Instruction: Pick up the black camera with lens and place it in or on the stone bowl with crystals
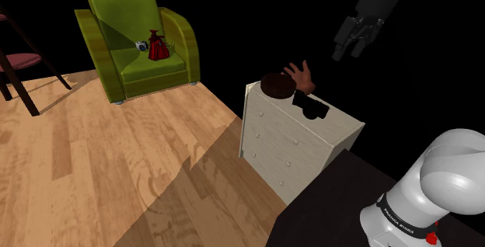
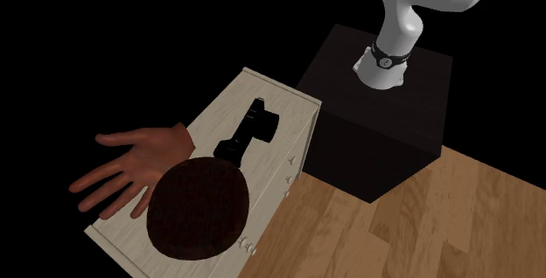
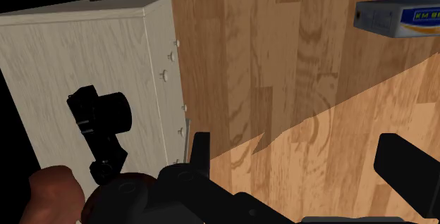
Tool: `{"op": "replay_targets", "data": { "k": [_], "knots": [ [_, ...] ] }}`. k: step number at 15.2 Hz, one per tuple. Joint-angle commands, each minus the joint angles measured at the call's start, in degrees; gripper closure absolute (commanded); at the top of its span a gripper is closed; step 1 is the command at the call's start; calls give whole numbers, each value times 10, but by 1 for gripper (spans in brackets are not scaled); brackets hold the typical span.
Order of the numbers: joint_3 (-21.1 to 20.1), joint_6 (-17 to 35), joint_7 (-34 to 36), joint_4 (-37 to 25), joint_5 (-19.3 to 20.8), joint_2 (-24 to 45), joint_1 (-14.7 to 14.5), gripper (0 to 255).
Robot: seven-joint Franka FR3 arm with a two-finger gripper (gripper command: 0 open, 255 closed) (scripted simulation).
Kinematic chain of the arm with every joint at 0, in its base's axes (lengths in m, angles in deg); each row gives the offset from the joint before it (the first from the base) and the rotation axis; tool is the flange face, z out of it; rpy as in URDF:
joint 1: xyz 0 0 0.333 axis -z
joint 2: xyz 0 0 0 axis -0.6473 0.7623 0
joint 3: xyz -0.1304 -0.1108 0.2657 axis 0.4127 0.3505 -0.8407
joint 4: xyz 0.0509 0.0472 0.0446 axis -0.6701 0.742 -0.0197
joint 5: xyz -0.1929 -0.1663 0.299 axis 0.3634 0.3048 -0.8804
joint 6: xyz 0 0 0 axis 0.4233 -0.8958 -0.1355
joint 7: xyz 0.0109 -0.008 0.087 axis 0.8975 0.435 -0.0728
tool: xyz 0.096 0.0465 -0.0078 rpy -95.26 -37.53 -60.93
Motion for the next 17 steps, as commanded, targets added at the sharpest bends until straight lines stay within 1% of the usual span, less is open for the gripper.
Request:
{"op": "replay_targets", "data": {
  "k": [1, 9, 17],
  "knots": [
    [0, 0, 0, 0, 0, 0, 0, 0],
    [60, 122, -78, 74, 40, 56, 17, 0],
    [123, 251, -155, 101, 68, 162, 33, 0]
  ]
}}
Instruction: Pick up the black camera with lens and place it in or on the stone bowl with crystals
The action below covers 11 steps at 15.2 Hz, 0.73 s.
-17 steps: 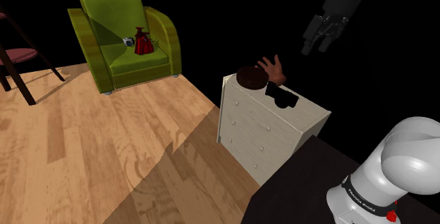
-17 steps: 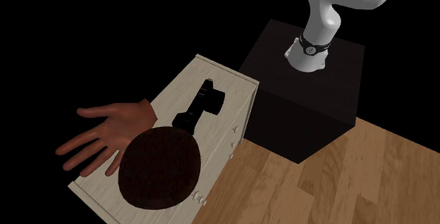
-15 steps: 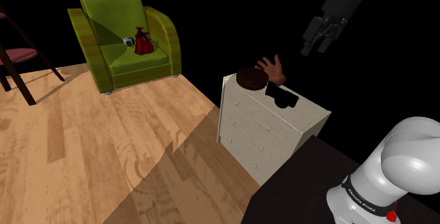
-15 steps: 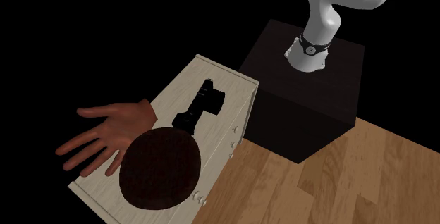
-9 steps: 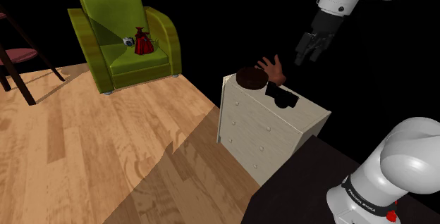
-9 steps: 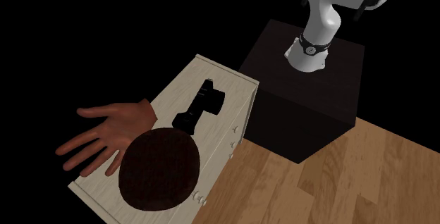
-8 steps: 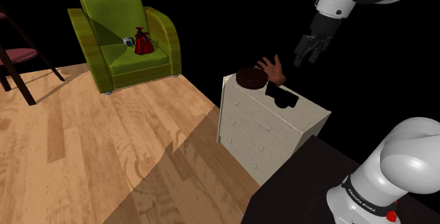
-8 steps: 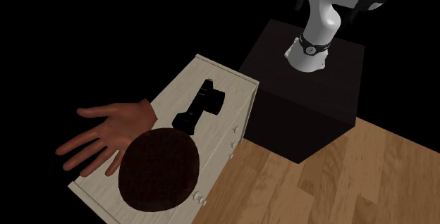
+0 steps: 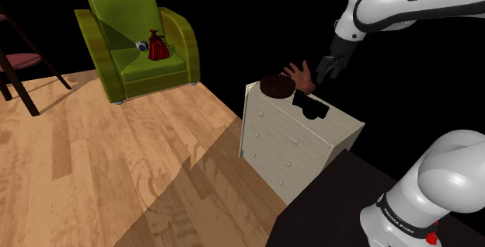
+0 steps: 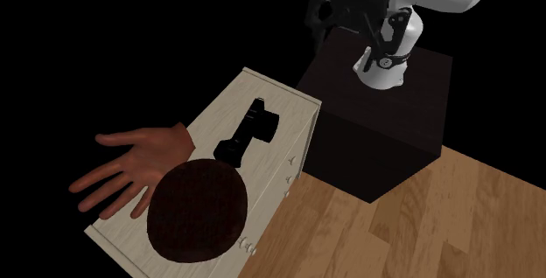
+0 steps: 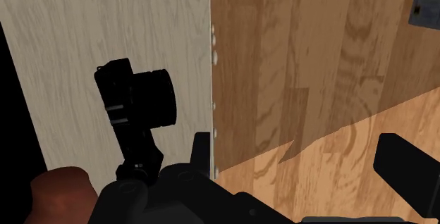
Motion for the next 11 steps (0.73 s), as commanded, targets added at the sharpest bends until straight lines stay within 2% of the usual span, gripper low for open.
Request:
{"op": "replay_targets", "data": {
  "k": [1, 6, 11],
  "knots": [
    [18, 38, -22, 4, 5, 34, 3, 0],
    [56, 114, -74, -9, 4, 126, 7, 0],
    [91, 182, -136, -41, -20, 230, 8, 0]
  ]
}}
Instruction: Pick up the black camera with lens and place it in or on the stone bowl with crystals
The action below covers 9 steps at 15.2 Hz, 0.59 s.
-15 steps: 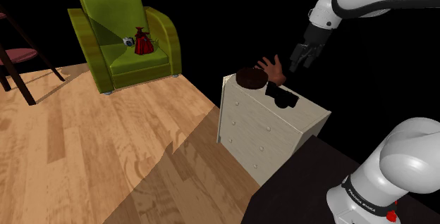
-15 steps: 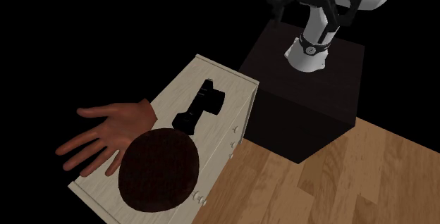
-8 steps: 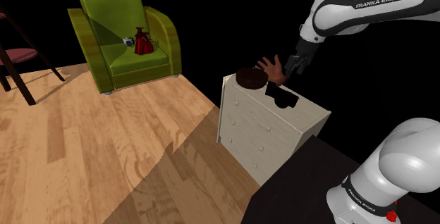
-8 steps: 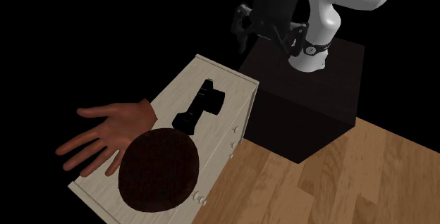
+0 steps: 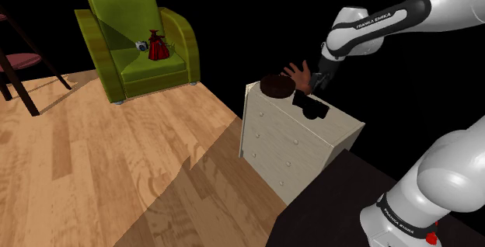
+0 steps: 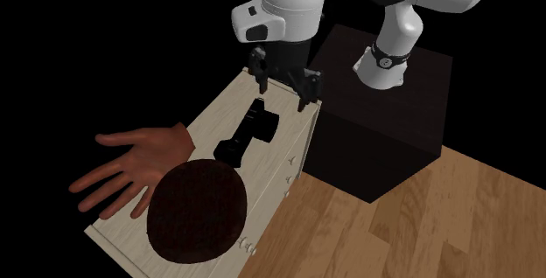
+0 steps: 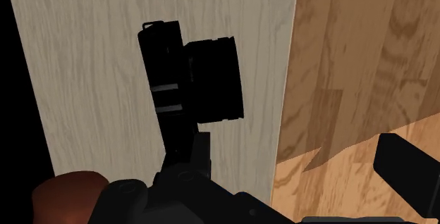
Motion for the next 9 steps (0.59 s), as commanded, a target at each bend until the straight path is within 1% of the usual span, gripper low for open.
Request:
{"op": "replay_targets", "data": {
  "k": [1, 5, 9],
  "knots": [
    [14, 26, -30, -18, -15, 46, 1, 0],
    [29, 66, -89, -61, -57, 137, 9, 0],
    [29, 92, -143, -111, -101, 222, 27, 0]
  ]
}}
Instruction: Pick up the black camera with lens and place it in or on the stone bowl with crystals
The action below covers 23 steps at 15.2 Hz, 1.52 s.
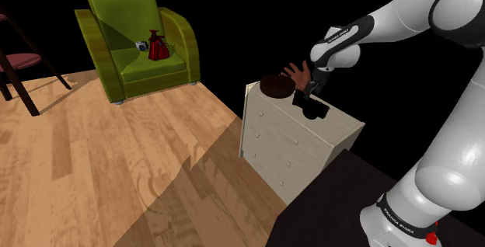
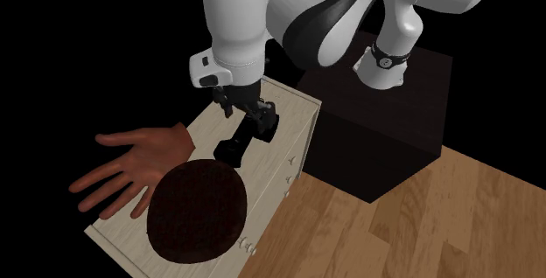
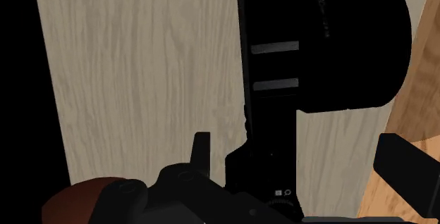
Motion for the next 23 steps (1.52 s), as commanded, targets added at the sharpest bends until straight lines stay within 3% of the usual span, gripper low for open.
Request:
{"op": "replay_targets", "data": {
  "k": [1, 8, 15, 16, 23],
  "knots": [
    [-3, 13, -13, -10, -13, 24, 5, 0],
    [-14, 54, -33, -7, -42, 67, 13, 0],
    [-14, 54, -33, -7, -42, 67, 13, 0],
    [-14, 54, -33, -7, -42, 67, 13, 255],
    [-14, 54, -32, -7, -41, 66, 13, 255]
  ]
}}
